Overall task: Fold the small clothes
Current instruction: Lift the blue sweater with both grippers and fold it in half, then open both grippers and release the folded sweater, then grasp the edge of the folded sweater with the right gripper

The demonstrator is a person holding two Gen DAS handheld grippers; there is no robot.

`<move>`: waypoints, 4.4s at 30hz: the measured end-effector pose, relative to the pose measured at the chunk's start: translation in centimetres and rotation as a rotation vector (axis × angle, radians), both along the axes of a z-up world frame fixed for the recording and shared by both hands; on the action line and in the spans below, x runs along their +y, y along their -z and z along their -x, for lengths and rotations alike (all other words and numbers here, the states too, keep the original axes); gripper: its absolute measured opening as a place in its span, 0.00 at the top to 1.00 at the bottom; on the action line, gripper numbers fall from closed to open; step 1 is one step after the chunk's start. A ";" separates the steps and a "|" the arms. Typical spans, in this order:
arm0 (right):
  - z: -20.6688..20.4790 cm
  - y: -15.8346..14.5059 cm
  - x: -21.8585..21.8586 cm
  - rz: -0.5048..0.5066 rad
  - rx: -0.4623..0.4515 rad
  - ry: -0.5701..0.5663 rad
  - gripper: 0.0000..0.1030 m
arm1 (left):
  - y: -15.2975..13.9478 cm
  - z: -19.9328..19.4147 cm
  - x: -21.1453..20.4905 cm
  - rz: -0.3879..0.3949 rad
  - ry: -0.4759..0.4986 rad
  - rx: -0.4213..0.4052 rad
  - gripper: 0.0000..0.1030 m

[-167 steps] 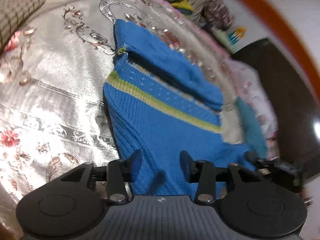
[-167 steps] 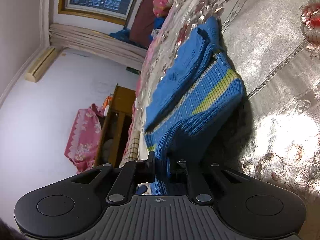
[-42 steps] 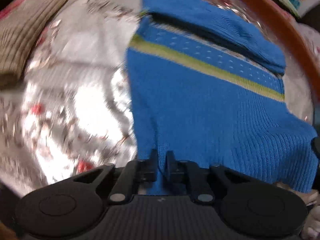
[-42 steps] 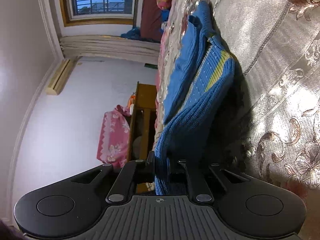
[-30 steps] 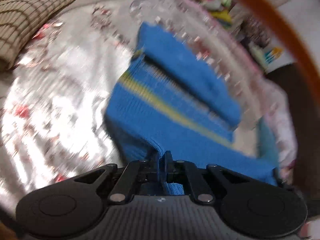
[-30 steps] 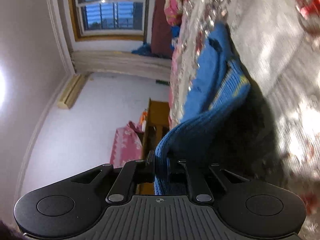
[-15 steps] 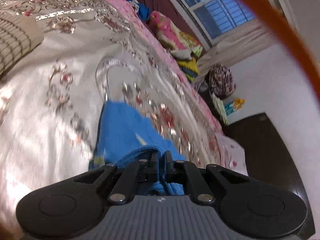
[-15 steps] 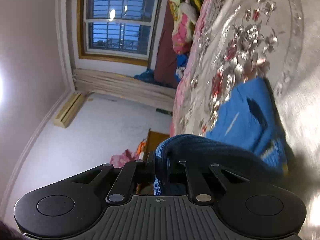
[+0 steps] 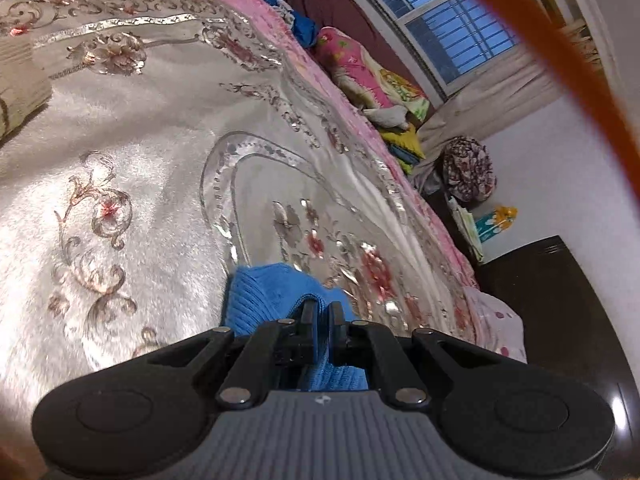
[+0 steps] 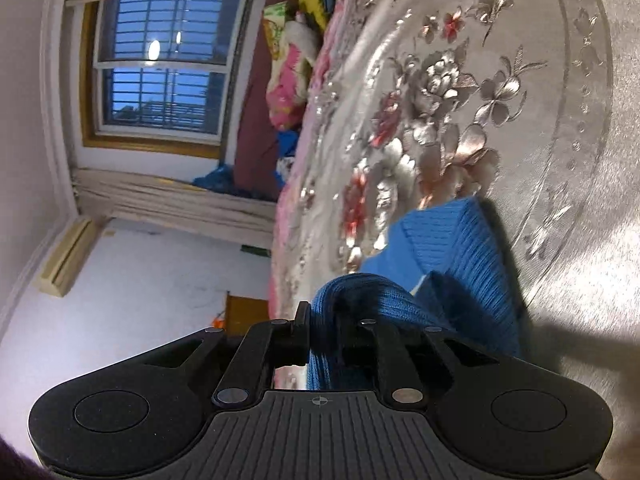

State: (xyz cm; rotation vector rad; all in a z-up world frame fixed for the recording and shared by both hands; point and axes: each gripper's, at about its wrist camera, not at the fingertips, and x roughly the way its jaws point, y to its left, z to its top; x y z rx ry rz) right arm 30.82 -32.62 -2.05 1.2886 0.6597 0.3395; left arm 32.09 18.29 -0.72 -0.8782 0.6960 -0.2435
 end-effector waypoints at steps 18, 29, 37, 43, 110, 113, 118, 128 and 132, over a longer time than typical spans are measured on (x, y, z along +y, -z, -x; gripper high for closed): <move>-0.6 -1.6 -0.2 0.086 -0.041 -0.013 0.66 | 0.5 2.6 3.0 0.069 -0.104 0.001 0.87; 0.4 -4.9 6.6 0.559 -0.151 -0.288 0.66 | -0.1 9.0 -0.5 -0.045 -0.011 -0.061 0.85; -2.4 -2.6 6.0 0.605 -0.053 -0.333 0.70 | -1.1 6.2 -4.5 -0.233 0.229 -0.106 0.76; -3.2 -3.1 3.0 0.642 -0.026 -0.170 0.68 | -0.5 1.6 -6.7 -0.383 0.256 -0.083 0.74; -4.4 -5.7 35.9 1.195 -0.151 -0.652 0.53 | 2.8 12.0 -2.4 -0.174 0.113 0.039 0.61; -4.8 -5.0 36.9 1.247 -0.137 -0.675 0.77 | 2.7 12.0 -2.3 -0.163 0.121 0.038 0.59; -2.8 -6.0 36.9 1.213 -0.159 -0.747 0.92 | 2.4 12.1 -2.1 -0.153 0.119 0.024 0.59; -3.3 -6.6 38.9 1.333 -0.163 -0.704 0.63 | 2.4 12.5 -2.2 -0.147 0.118 0.018 0.57; -4.0 -5.8 40.4 1.390 -0.144 -0.723 0.57 | 2.3 12.6 -2.3 -0.143 0.127 0.011 0.55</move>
